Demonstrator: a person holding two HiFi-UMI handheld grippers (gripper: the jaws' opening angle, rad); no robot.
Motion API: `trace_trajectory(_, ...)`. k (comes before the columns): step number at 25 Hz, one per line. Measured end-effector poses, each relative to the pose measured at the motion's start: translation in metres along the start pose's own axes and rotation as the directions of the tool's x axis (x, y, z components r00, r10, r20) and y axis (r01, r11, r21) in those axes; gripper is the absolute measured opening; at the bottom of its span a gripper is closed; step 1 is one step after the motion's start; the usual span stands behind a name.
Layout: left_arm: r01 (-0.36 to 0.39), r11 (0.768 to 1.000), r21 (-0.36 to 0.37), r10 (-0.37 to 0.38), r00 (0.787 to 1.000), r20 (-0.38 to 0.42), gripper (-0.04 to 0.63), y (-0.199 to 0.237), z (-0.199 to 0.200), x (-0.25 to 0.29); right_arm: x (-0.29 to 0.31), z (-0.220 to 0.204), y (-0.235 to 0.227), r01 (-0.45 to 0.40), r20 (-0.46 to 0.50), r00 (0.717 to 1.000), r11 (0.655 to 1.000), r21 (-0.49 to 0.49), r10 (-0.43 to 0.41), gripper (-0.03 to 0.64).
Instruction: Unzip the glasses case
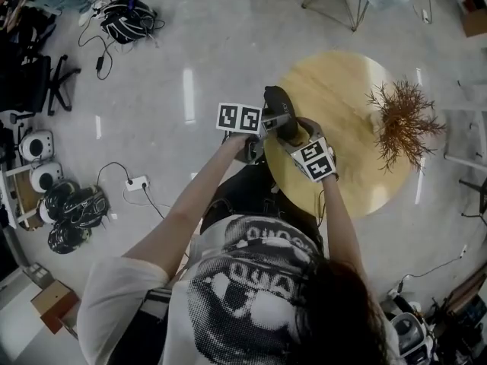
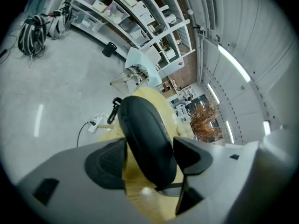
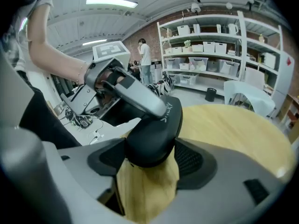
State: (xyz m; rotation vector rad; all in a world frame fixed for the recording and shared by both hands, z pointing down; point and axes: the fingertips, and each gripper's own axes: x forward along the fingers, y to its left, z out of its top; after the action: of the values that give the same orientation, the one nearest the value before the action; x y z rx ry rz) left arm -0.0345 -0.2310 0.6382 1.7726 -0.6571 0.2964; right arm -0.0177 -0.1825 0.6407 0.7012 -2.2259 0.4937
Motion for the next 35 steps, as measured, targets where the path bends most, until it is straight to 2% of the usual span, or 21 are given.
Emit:
trace_trajectory(3,0.032,0.995,-0.094,-0.026,0.997,0.067,0.314,0.002,0.004,-0.002,0.001,0.002,0.004,-0.003,0.058,0.998,0.999,0.038,0.001,0.328)
trace_trajectory(5,0.056,0.987,-0.152,-0.038,0.992,0.120,0.287,0.005,0.005,-0.005,0.001,0.003,0.006,0.000,0.076,0.997,0.998,0.065,-0.005,0.328)
trace_trajectory(8,0.109,0.965,-0.237,-0.070,0.984,0.166,0.275,0.004,0.004,-0.007,-0.002,0.007,0.010,0.014,0.079,0.997,0.998,0.067,-0.020,0.328)
trace_trajectory(12,0.214,0.930,-0.300,-0.151,0.964,0.219,0.264,-0.008,0.005,-0.015,-0.019,0.018,0.013,0.033,0.115,0.993,0.999,0.035,-0.037,0.330)
trace_trajectory(14,0.301,0.894,-0.333,-0.220,0.940,0.260,0.261,-0.019,0.009,-0.020,-0.035,0.028,0.013,0.039,0.159,0.986,0.999,0.033,-0.043,0.337)
trace_trajectory(15,0.351,0.867,-0.353,-0.257,0.923,0.285,0.259,-0.025,0.012,-0.023,-0.043,0.034,0.012,0.044,0.182,0.982,0.998,0.035,-0.050,0.341)
trace_trajectory(18,0.505,0.761,-0.408,-0.354,0.850,0.390,0.259,-0.044,0.027,-0.035,-0.068,0.048,0.009,0.074,0.233,0.969,0.996,0.042,-0.081,0.330)
trace_trajectory(19,0.542,0.728,-0.420,-0.371,0.827,0.422,0.259,-0.049,0.032,-0.039,-0.076,0.050,0.009,0.083,0.245,0.965,0.996,0.040,-0.090,0.330)
trace_trajectory(20,0.565,0.706,-0.428,-0.380,0.811,0.445,0.259,-0.053,0.035,-0.041,-0.082,0.052,0.009,0.093,0.254,0.962,0.995,0.035,-0.099,0.324)
trace_trajectory(24,0.602,0.649,-0.466,-0.363,0.783,0.506,0.259,-0.061,0.041,-0.046,-0.098,0.055,0.010,0.157,0.267,0.951,0.987,0.008,-0.154,0.243)
trace_trajectory(29,0.646,0.546,-0.533,-0.274,0.739,0.615,0.258,-0.058,0.041,-0.051,-0.105,0.062,0.016,0.177,0.289,0.940,0.983,0.040,-0.181,0.171)
trace_trajectory(32,0.645,0.528,-0.552,-0.220,0.732,0.645,0.258,-0.055,0.038,-0.053,-0.105,0.064,0.014,0.193,0.289,0.934,0.977,0.085,-0.210,0.121)
trace_trajectory(35,0.621,0.546,-0.562,-0.167,0.738,0.654,0.258,-0.051,0.035,-0.054,-0.104,0.060,0.008,0.201,0.273,0.935,0.972,0.118,-0.227,0.104)
